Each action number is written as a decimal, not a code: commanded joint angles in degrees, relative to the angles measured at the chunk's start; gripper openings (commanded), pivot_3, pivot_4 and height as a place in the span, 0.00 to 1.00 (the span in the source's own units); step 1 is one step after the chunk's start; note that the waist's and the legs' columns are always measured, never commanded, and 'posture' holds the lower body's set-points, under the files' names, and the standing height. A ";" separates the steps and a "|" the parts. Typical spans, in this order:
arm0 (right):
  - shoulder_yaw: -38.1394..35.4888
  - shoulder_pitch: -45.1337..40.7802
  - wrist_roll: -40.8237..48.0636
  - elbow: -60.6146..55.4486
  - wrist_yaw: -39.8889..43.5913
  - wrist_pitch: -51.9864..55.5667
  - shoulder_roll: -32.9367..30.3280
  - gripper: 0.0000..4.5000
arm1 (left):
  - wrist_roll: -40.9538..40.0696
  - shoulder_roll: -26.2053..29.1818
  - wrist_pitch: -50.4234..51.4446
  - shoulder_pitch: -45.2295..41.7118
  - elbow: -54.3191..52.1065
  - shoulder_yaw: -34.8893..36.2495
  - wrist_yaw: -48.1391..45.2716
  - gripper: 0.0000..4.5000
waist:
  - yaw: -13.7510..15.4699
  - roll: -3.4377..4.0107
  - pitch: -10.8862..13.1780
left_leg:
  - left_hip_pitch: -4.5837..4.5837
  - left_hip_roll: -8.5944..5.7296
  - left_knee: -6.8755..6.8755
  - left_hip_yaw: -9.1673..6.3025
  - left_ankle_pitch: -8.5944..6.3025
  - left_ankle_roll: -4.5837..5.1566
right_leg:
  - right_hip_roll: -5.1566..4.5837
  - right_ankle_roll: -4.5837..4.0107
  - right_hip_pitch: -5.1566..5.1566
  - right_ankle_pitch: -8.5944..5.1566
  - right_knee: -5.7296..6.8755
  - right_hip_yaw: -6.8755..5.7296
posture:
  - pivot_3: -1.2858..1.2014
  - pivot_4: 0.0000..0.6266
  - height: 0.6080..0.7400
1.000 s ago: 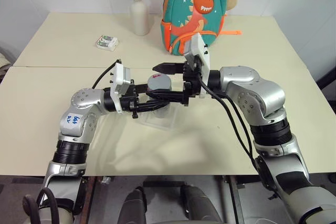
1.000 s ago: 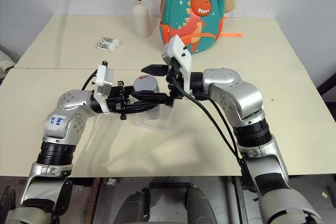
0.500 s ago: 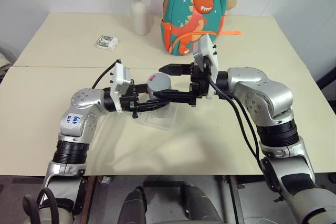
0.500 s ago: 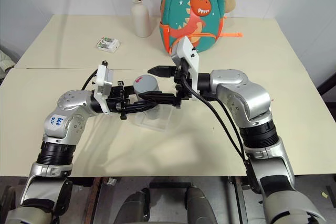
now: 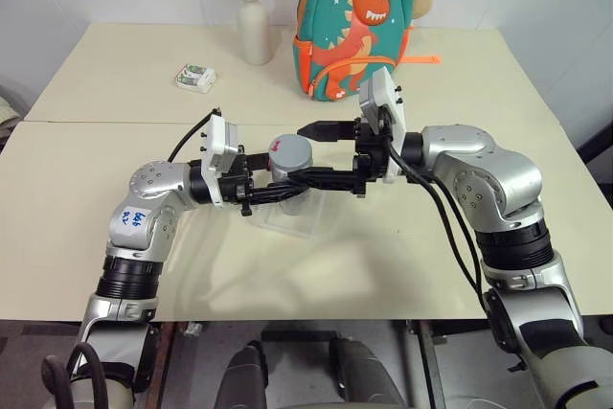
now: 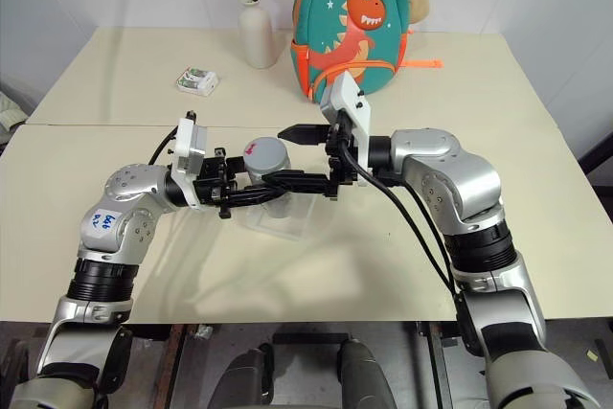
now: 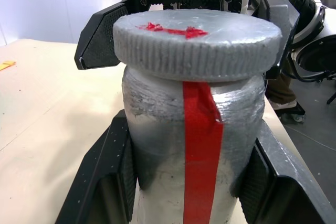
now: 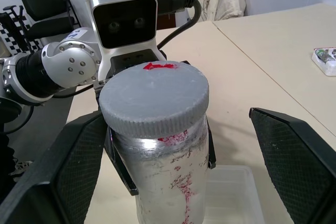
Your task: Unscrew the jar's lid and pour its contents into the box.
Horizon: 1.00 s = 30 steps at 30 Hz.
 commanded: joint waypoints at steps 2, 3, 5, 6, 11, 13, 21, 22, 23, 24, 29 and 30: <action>-2.60 0.41 1.94 -2.31 1.06 0.08 -0.78 0.99 | -0.88 0.45 -0.45 0.04 -1.74 0.65 -0.59 0.45 | -0.01 0.00 0.00 | 0.00 0.00 0.00 0.00 0.00 0.00 | 0.00 0.00 0.00 0.00 0.00 0.00 | 0.52 0.24 1.00; -2.74 0.40 2.44 -2.68 1.28 0.35 -0.67 0.99 | -0.88 0.47 -0.44 0.09 -1.78 0.67 -0.60 0.45 | -0.01 0.00 0.00 | 0.00 0.00 0.00 0.00 0.00 0.00 | 0.00 0.00 0.00 0.00 0.00 0.00 | 0.52 0.24 1.00; -2.97 0.22 3.54 -3.35 1.64 1.04 -0.39 0.99 | -0.88 0.45 -0.41 0.14 -1.84 0.69 -0.61 0.45 | -0.03 0.00 0.00 | 0.00 0.00 0.00 0.00 0.00 0.00 | 0.00 0.00 0.00 0.00 0.00 0.00 | 0.52 0.24 1.00; -2.96 0.07 3.81 -3.48 1.65 1.23 -0.25 0.99 | -0.88 0.43 -0.41 0.14 -1.84 0.70 -0.61 0.45 | -0.04 0.00 0.00 | 0.00 0.00 0.00 0.00 0.00 0.00 | 0.00 0.00 0.00 0.00 0.00 0.00 | 0.52 0.24 1.00; -2.05 -1.25 2.57 -2.42 0.90 0.17 1.28 0.99 | -0.91 0.25 -0.45 0.21 -1.87 0.60 -0.65 0.45 | -0.03 0.00 0.00 | 0.00 0.00 0.00 0.00 0.00 0.00 | 0.00 0.00 0.00 0.00 0.00 0.00 | 0.52 0.24 1.00; -1.91 -1.88 2.20 -1.87 0.75 -0.10 2.03 0.99 | -0.90 0.18 -0.45 0.13 -1.79 0.54 -0.67 0.45 | -0.07 0.00 0.00 | 0.00 0.00 0.00 0.00 0.00 0.00 | 0.00 0.00 0.00 0.00 0.00 0.00 | 0.52 0.24 1.00; -1.33 -2.65 1.91 -2.07 0.78 0.08 4.00 0.99 | -0.90 0.28 -0.36 0.19 -1.99 0.49 -0.80 0.45 | 0.00 0.00 0.00 | -0.01 0.00 0.00 0.00 0.00 -0.01 | 0.00 0.00 0.00 0.00 0.00 0.00 | 0.52 0.24 1.00; -1.24 -2.59 1.84 -2.06 0.85 0.09 4.05 0.99 | -0.91 0.29 -0.32 0.22 -2.03 0.50 -0.76 0.45 | 0.00 0.00 0.00 | 0.00 0.00 0.00 0.00 0.00 -0.01 | 0.00 0.00 0.00 0.00 0.00 0.00 | 0.52 0.24 1.00; -1.20 -2.56 1.77 -2.03 0.91 0.10 4.08 0.99 | -0.91 0.29 -0.29 0.22 -2.04 0.50 -0.74 0.45 | 0.00 0.00 0.00 | 0.00 0.00 0.00 0.00 0.00 -0.01 | 0.00 0.00 0.00 0.00 0.00 0.00 | 0.52 0.24 1.00; -1.07 -2.48 1.68 -2.06 0.94 0.11 4.13 0.99 | -0.92 0.33 -0.27 0.28 -2.11 0.52 -0.75 0.45 | -0.02 0.00 0.00 | 0.00 0.00 0.00 0.00 0.00 -0.01 | 0.00 0.00 0.00 0.00 0.00 0.00 | 0.52 0.24 1.00; -0.70 -2.36 1.30 -1.86 1.02 0.05 4.42 0.91 | -0.95 0.49 -0.18 0.35 -2.21 0.61 -0.77 0.45 | -0.04 0.00 0.00 | 0.00 0.00 0.00 0.00 0.00 -0.01 | 0.00 0.00 0.00 0.00 0.00 0.00 | 0.52 0.24 1.00; -0.67 -2.38 1.27 -1.79 1.08 0.04 4.48 0.86 | -0.96 0.52 -0.16 0.33 -2.22 0.63 -0.76 0.45 | -0.03 0.00 0.00 | 0.00 0.00 0.00 0.00 0.00 -0.01 | 0.00 0.00 0.00 0.00 0.00 0.00 | 0.52 0.24 1.00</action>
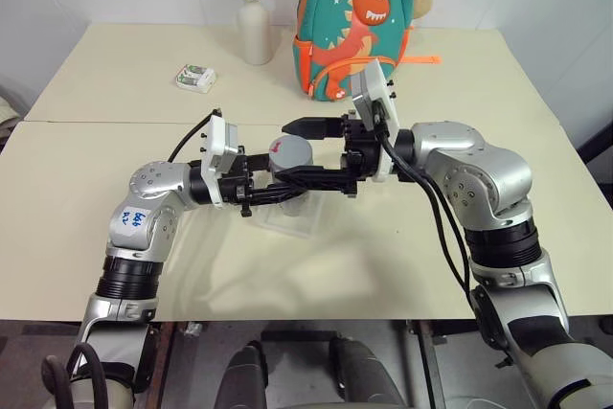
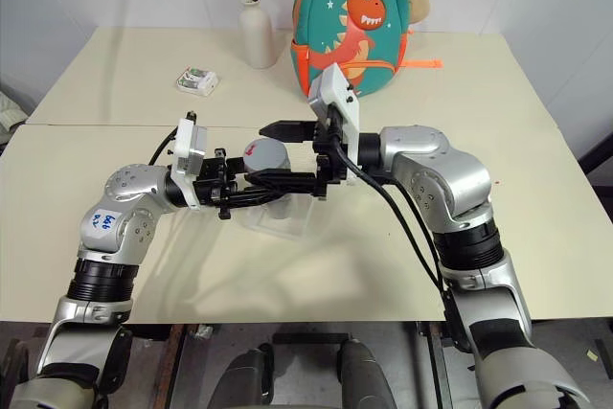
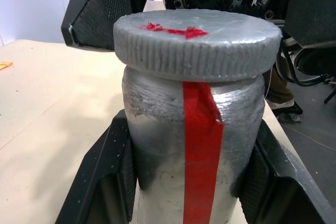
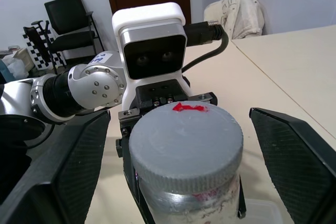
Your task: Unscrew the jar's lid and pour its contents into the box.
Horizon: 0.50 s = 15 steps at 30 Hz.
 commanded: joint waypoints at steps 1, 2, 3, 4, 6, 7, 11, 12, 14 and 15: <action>-0.13 -0.97 0.18 -1.14 0.33 -0.97 0.36 0.80 | -0.96 0.55 -0.14 0.17 -2.14 0.65 -0.32 0.45 | 0.02 0.00 0.00 | 0.00 0.00 0.00 0.00 0.00 0.00 | 0.00 0.00 0.00 0.00 0.00 0.00 | 0.52 0.24 1.00; -0.09 -0.99 0.15 -1.08 0.36 -0.98 0.41 0.72 | -0.95 0.58 -0.14 0.16 -2.15 0.67 -0.33 0.45 | 0.02 0.00 0.00 | 0.00 0.00 0.00 0.00 0.00 0.00 | 0.00 0.00 0.00 0.00 0.00 0.00 | 0.52 0.24 1.00; -0.02 -1.03 -0.02 -1.00 0.35 -1.13 0.45 0.66 | -0.93 0.61 -0.14 0.14 -2.12 0.70 -0.34 0.45 | 0.03 0.00 0.00 | 0.00 0.00 0.00 0.00 0.00 0.00 | 0.00 0.00 0.00 0.00 0.00 0.00 | 0.52 0.24 1.00; 0.02 -1.06 -0.17 -0.95 0.35 -1.25 0.48 0.59 | -0.92 0.63 -0.14 0.13 -2.10 0.72 -0.35 0.45 | 0.02 0.00 0.00 | 0.00 0.00 0.00 0.00 0.00 0.00 | 0.00 0.00 0.00 0.00 0.00 0.00 | 0.52 0.24 1.00; -0.47 -1.39 -0.13 -0.79 -0.25 -1.31 0.83 0.57 | -0.89 0.68 -0.17 0.11 -2.07 0.75 -0.40 0.45 | 0.01 0.00 0.00 | 0.00 0.00 0.00 0.00 0.00 0.00 | 0.00 0.00 0.00 0.00 0.00 0.00 | 0.52 0.24 1.00; -1.11 -1.70 0.34 -0.80 -0.65 -1.04 1.09 0.57 | -0.88 0.72 -0.20 0.10 -2.02 0.78 -0.43 0.45 | -0.01 0.00 0.00 | 0.00 0.00 0.00 0.00 0.00 0.00 | 0.00 0.00 0.00 0.00 0.00 0.00 | 0.52 0.24 1.00; -5.03 -2.54 5.96 -2.93 -2.27 2.39 2.54 0.57 | -0.83 0.91 -0.24 0.35 -2.16 0.82 -0.46 0.45 | 0.00 0.00 0.00 | 0.00 0.00 0.00 0.00 0.00 0.00 | 0.00 0.00 0.00 0.00 0.00 0.00 | 0.52 0.24 1.00; -7.01 -2.83 9.00 -3.68 -3.33 4.18 3.34 0.57 | -0.78 0.94 -0.27 0.47 -2.24 0.83 -0.48 0.45 | 0.02 0.00 0.00 | 0.00 0.00 0.00 0.00 0.00 0.00 | 0.00 0.00 0.00 0.00 0.00 0.00 | 0.52 0.24 1.00; -10.50 -3.46 13.92 -4.62 -5.61 7.00 4.41 0.57 | -0.71 1.02 -0.28 0.62 -2.30 0.89 -0.49 0.45 | 0.01 0.00 0.00 | 0.00 0.00 -0.01 0.00 0.00 0.00 | -0.01 0.00 0.00 0.00 0.00 0.00 | 0.52 0.24 1.00; -11.73 -3.60 15.34 -5.06 -6.61 7.69 4.48 0.57 | -0.71 1.09 -0.30 0.73 -2.37 0.93 -0.51 0.45 | 0.02 0.00 0.00 | 0.00 0.03 -0.01 0.00 0.00 0.00 | 0.00 0.00 0.00 0.00 0.01 0.00 | 0.52 0.24 1.00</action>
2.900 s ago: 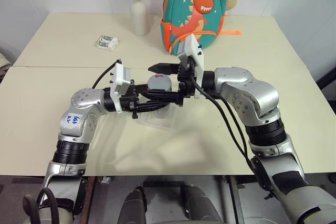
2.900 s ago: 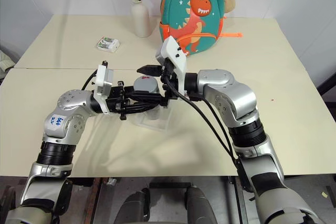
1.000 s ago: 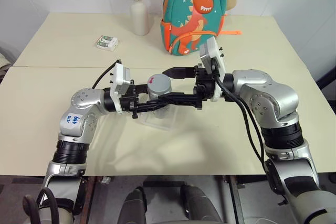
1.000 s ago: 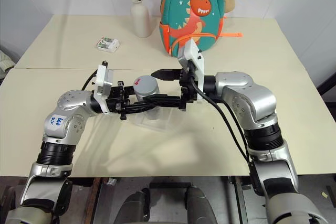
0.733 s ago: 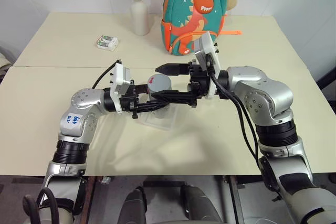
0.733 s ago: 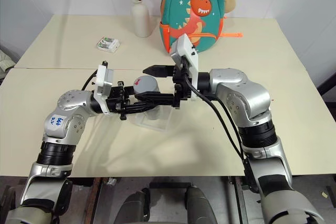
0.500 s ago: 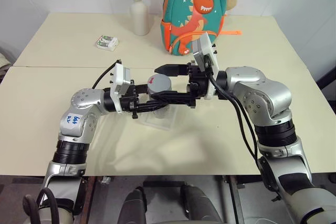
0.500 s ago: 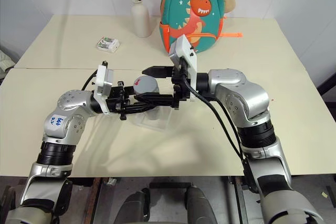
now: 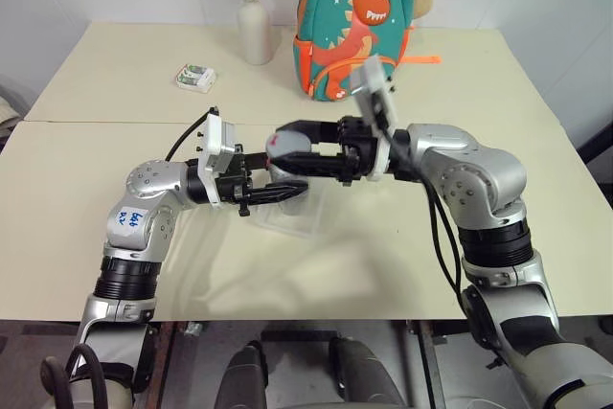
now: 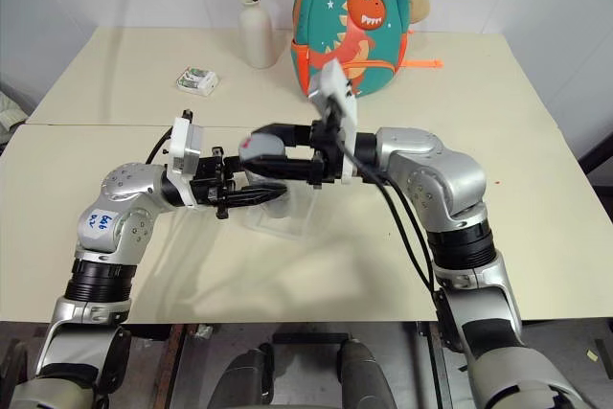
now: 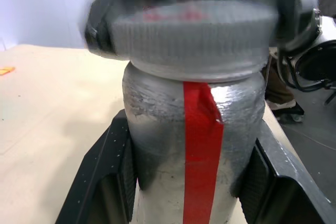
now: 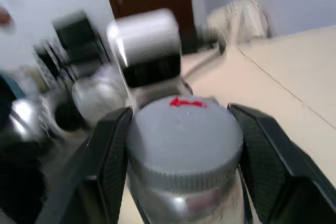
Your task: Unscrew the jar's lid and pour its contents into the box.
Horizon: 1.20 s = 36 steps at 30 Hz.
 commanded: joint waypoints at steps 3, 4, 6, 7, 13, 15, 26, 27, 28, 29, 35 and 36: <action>-7.41 -1.42 6.34 -5.71 -5.29 1.90 -1.21 0.57 | -0.69 1.08 -0.14 0.81 -2.11 0.74 -0.23 0.45 | 0.05 0.00 0.00 | 0.00 0.01 0.00 -0.01 0.00 0.00 | 0.00 0.00 0.01 0.00 -0.01 -0.02 | 0.52 0.24 1.00; -8.06 -0.41 5.15 -6.13 -6.32 0.70 -1.97 0.57 | -0.78 1.25 -0.09 0.86 -2.20 0.93 -0.17 0.45 | 0.04 0.00 0.00 | 0.01 0.01 0.00 -0.01 -0.01 0.00 | 0.00 -0.01 0.01 0.00 -0.02 -0.02 | 0.52 0.24 1.00; -8.50 2.82 0.75 -6.13 -7.94 -2.22 -4.97 0.57 | -1.02 1.69 -0.18 0.74 -2.05 1.53 -0.05 0.45 | 0.05 0.00 0.00 | 0.01 0.00 0.00 0.01 -0.01 0.00 | -0.01 -0.02 0.02 0.00 -0.07 -0.01 | 0.52 0.24 1.00; -8.09 5.16 -2.27 -6.31 -7.97 -4.89 -6.82 0.57 | -1.19 1.94 -0.22 0.64 -1.91 1.86 -0.07 0.45 | 0.11 0.00 0.00 | 0.00 0.00 0.00 0.02 -0.01 0.00 | -0.01 -0.02 0.02 0.00 -0.09 0.00 | 0.52 0.24 1.00; -8.18 20.86 -11.04 -7.92 -9.04 -15.06 -11.54 0.57 | -2.23 2.78 0.05 -0.20 -0.85 3.59 -0.23 0.45 | 0.29 -0.01 0.00 | -0.04 0.00 -0.01 0.13 -0.17 0.12 | -0.01 0.00 0.04 0.01 -0.29 0.05 | 0.52 0.24 1.00; -8.57 25.70 -12.42 -7.69 -11.32 -17.19 -10.15 0.57 | -2.43 2.73 0.48 -0.84 -0.38 3.98 0.03 0.45 | -0.01 0.00 0.00 | -0.04 0.01 -0.02 0.15 -0.20 0.12 | 0.01 0.01 0.02 0.00 -0.29 0.08 | 0.52 0.24 1.00; -0.85 36.96 -24.98 2.10 -11.56 -32.38 -7.75 0.57 | -2.68 2.66 2.19 -3.97 2.03 4.69 0.32 0.45 | -0.01 -0.01 0.00 | 0.14 0.07 0.15 0.28 -0.19 0.10 | 0.14 0.06 0.13 0.03 -0.24 0.28 | 0.52 0.24 1.00; -0.92 36.99 -24.74 2.55 -11.47 -32.34 -7.60 0.57 | -2.73 2.76 2.38 -4.16 2.08 4.75 0.31 0.45 | -0.05 -0.01 0.00 | 0.14 0.07 0.15 0.32 -0.19 0.10 | 0.14 0.07 0.13 0.04 -0.24 0.31 | 0.52 0.24 1.00; -0.86 36.99 -24.98 3.32 -11.29 -32.96 -7.60 0.57 | -2.79 2.87 2.55 -4.30 2.03 4.84 0.33 0.45 | -0.08 -0.01 0.00 | 0.14 0.07 0.16 0.32 -0.19 0.10 | 0.14 0.08 0.12 0.04 -0.24 0.33 | 0.52 0.24 1.00; -0.83 36.94 -25.04 4.04 -11.09 -33.15 -7.63 0.57 | -2.91 2.98 2.80 -4.36 1.90 5.00 0.37 0.45 | -0.07 -0.01 0.00 | 0.14 0.07 0.16 0.34 -0.19 0.10 | 0.14 0.10 0.12 0.05 -0.23 0.35 | 0.52 0.24 1.00; -1.65 35.61 -22.32 6.01 -9.08 -30.54 -7.86 0.87 | -3.19 3.52 3.68 -3.68 0.71 5.80 1.29 0.45 | -0.03 -0.01 0.00 | 0.17 0.08 0.15 0.32 -0.18 0.10 | 0.17 0.11 0.13 0.06 -0.20 0.36 | 0.52 0.24 1.00; -1.66 35.50 -22.12 5.68 -9.02 -30.24 -7.85 0.94 | -3.27 3.63 3.74 -3.50 0.60 5.98 1.43 0.45 | -0.04 -0.01 0.00 | 0.16 0.07 0.15 0.33 -0.19 0.10 | 0.17 0.12 0.12 0.06 -0.20 0.37 | 0.52 0.24 1.00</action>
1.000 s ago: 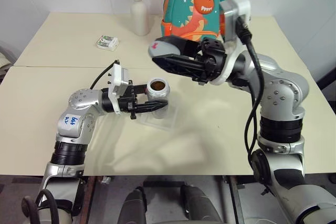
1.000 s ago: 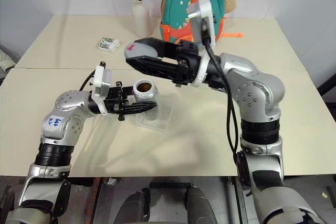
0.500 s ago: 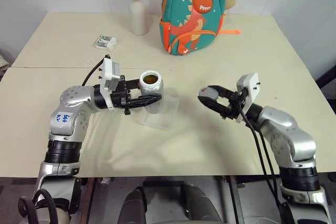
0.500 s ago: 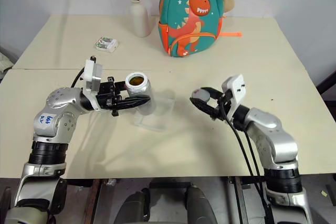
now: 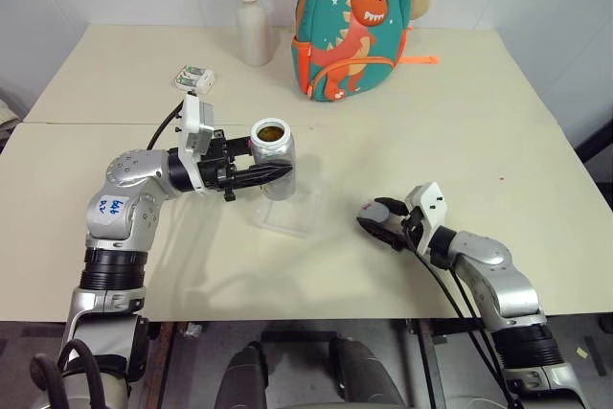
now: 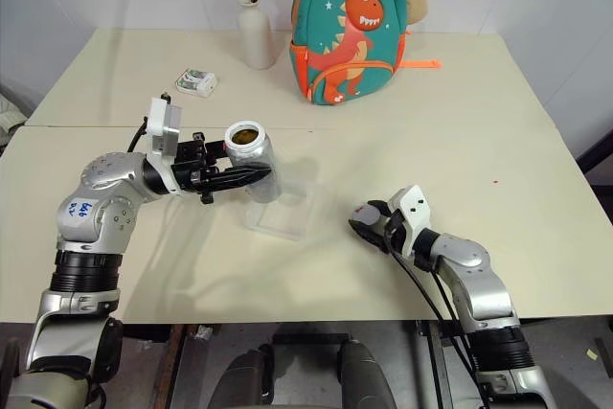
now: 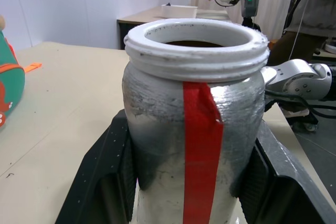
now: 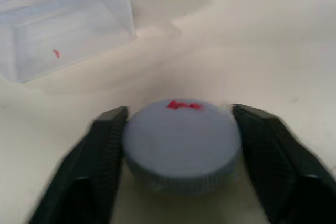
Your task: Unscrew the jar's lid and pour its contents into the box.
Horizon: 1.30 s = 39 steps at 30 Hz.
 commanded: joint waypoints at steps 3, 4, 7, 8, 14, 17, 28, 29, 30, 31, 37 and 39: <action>-2.64 -1.76 3.65 -3.25 2.43 1.95 -1.12 0.99 | -1.96 0.93 0.75 -0.62 -2.65 2.25 1.25 0.45 | 0.10 0.00 0.00 | 0.01 0.00 0.00 0.00 0.00 0.00 | 0.00 0.02 0.01 0.01 0.02 0.00 | 0.52 0.24 1.00; -2.98 -1.91 4.42 -3.91 3.06 2.63 -1.55 0.99 | -1.84 1.14 0.72 -0.57 -2.70 2.32 1.31 0.45 | 0.13 0.00 0.00 | 0.01 0.00 0.01 -0.01 0.00 0.00 | 0.00 0.02 0.01 0.01 0.02 0.01 | 0.52 0.24 1.00; -4.39 -3.13 7.79 -9.71 6.26 5.86 -5.14 0.99 | -1.87 2.64 1.71 -0.60 -3.06 3.24 1.90 0.45 | 0.14 0.00 0.00 | 0.00 -0.01 0.01 0.00 0.00 -0.01 | 0.00 0.04 0.01 0.02 0.01 0.02 | 0.52 0.24 1.00; -5.09 -3.87 9.04 -11.38 7.18 7.02 -6.51 0.99 | -2.11 3.17 2.18 -0.78 -3.22 3.75 2.29 0.45 | 0.09 0.00 0.00 | -0.01 -0.01 0.01 0.00 -0.01 -0.01 | 0.01 0.04 0.01 0.03 0.01 0.03 | 0.52 0.24 1.00; -7.76 -12.10 14.50 -16.45 14.61 10.75 -16.01 0.99 | -2.42 8.71 5.93 -1.05 -3.43 6.13 3.33 0.45 | 0.00 0.01 0.01 | 0.05 0.04 -0.01 0.01 -0.02 -0.03 | 0.07 0.01 0.00 0.01 0.04 0.08 | 0.52 0.24 1.00; -7.61 -14.20 15.71 -17.77 16.68 11.57 -17.92 0.99 | -0.27 10.05 5.58 -0.52 -3.67 6.17 5.60 0.45 | 0.13 0.01 0.01 | 0.05 0.07 -0.02 -0.02 -0.04 -0.05 | 0.10 -0.02 0.02 -0.01 0.00 0.07 | 0.52 0.24 1.00; -5.19 -15.37 14.97 -19.35 16.23 12.07 -16.40 0.99 | 13.16 9.50 1.74 0.70 -5.80 0.74 19.91 0.45 | 0.15 0.01 0.01 | 0.00 0.06 0.02 0.04 -0.08 -0.10 | 0.10 0.03 0.00 0.02 -0.02 0.15 | 0.52 0.24 1.00; -5.12 -15.26 14.87 -19.31 16.04 12.00 -16.30 0.99 | 14.93 9.85 0.24 0.64 -5.86 -0.31 20.10 0.45 | 0.14 0.01 0.01 | 0.02 0.06 0.02 0.05 -0.08 -0.10 | 0.10 0.03 0.00 0.02 -0.02 0.16 | 0.52 0.24 1.00; -5.06 -15.14 14.82 -19.36 15.84 12.01 -16.21 0.99 | 15.62 9.50 -1.24 0.57 -5.96 -0.66 20.20 0.45 | 0.15 0.01 0.01 | 0.01 0.06 0.02 0.05 -0.08 -0.10 | 0.11 0.03 -0.01 0.02 -0.01 0.16 | 0.52 0.24 1.00; -5.02 -15.02 14.77 -19.39 15.60 12.05 -16.08 0.99 | 16.16 8.92 -1.66 0.26 -6.07 -0.98 20.85 0.45 | 0.16 0.01 0.01 | 0.01 0.07 0.01 0.05 -0.08 -0.10 | 0.11 0.03 -0.02 0.02 -0.01 0.16 | 0.52 0.24 1.00; -5.11 -14.36 14.70 -19.55 13.63 12.05 -15.08 0.99 | 25.03 8.98 -9.35 -0.82 -7.01 -6.55 22.98 0.45 | 0.25 0.01 0.01 | 0.01 0.06 0.02 0.07 -0.09 -0.10 | 0.11 0.03 -0.02 0.02 -0.02 0.19 | 0.52 0.24 1.00; -5.19 -13.89 14.61 -19.82 12.99 12.00 -14.84 0.99 | 30.61 9.67 -14.28 -1.65 -6.62 -8.49 25.43 0.45 | 0.23 0.01 0.01 | 0.01 0.06 0.02 0.10 -0.09 -0.10 | 0.11 0.04 -0.02 0.02 -0.02 0.21 | 0.52 0.24 1.00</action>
